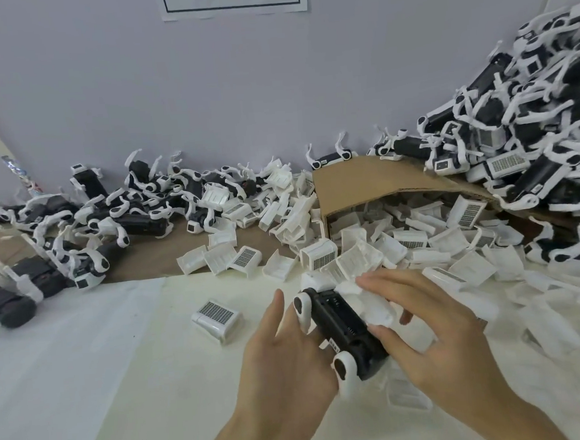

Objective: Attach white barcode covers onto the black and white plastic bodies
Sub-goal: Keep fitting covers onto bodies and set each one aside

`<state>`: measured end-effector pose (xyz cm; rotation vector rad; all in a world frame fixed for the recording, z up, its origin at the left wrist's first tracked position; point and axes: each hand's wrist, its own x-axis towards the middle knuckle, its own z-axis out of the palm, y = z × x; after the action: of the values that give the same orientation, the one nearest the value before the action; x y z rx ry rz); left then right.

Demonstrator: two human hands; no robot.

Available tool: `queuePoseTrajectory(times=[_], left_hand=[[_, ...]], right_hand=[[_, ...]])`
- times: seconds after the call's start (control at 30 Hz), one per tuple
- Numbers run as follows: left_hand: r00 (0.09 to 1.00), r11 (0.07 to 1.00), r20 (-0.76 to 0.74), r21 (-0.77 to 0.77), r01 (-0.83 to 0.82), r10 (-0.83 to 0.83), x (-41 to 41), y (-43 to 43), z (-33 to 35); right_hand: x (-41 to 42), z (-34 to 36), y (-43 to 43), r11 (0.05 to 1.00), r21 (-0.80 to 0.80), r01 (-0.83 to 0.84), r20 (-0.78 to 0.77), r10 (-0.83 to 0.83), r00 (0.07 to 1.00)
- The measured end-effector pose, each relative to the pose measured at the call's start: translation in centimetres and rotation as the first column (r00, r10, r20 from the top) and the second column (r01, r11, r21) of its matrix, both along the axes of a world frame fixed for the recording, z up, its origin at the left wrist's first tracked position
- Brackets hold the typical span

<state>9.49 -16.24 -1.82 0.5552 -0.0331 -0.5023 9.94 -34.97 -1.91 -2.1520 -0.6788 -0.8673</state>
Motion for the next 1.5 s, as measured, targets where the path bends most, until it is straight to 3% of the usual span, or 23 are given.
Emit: queuePoseTrajectory(times=[0.2,0.33,0.43,0.57,0.7,0.93,1.23,1.5], left_hand=[[0.999,1.000,0.044,0.012,-0.002,0.001,-0.1,0.2,0.0],[0.999,1.000,0.052,0.020,-0.016,0.014,-0.1,0.2,0.2],[0.997,1.000,0.083,-0.002,-0.007,0.008,0.0,0.3,0.1],[0.996,1.000,0.091,0.004,-0.002,0.002,0.0,0.2,-0.1],[0.991,1.000,0.135,-0.007,0.012,-0.011,0.1,0.2,0.0],[0.970,0.995,0.233,0.092,0.047,-0.068,0.4,0.3,-0.1],[0.936,0.942,0.346,0.330,-0.061,-0.061,0.5,0.1,-0.7],[0.930,0.892,0.366,0.407,-0.197,0.039,0.5,-0.1,-1.1]], right_hand=[[0.1,0.0,0.0,0.994,0.066,-0.085,-0.101,0.091,0.991],[-0.2,0.3,-0.4,0.948,0.261,-0.182,-0.316,0.262,0.912],[-0.3,0.4,-0.1,0.912,0.367,-0.184,-0.385,0.329,0.862],[-0.2,0.1,0.3,0.919,0.385,-0.089,-0.333,0.228,0.915],[-0.5,0.4,0.5,0.923,0.364,-0.126,-0.234,0.221,0.947],[-0.7,0.2,0.9,0.913,0.359,-0.194,-0.306,0.312,0.899],[-0.8,0.5,0.7,0.914,0.349,-0.209,-0.318,0.325,0.890],[-0.9,1.0,1.0,0.924,0.302,-0.235,-0.335,0.334,0.881]])
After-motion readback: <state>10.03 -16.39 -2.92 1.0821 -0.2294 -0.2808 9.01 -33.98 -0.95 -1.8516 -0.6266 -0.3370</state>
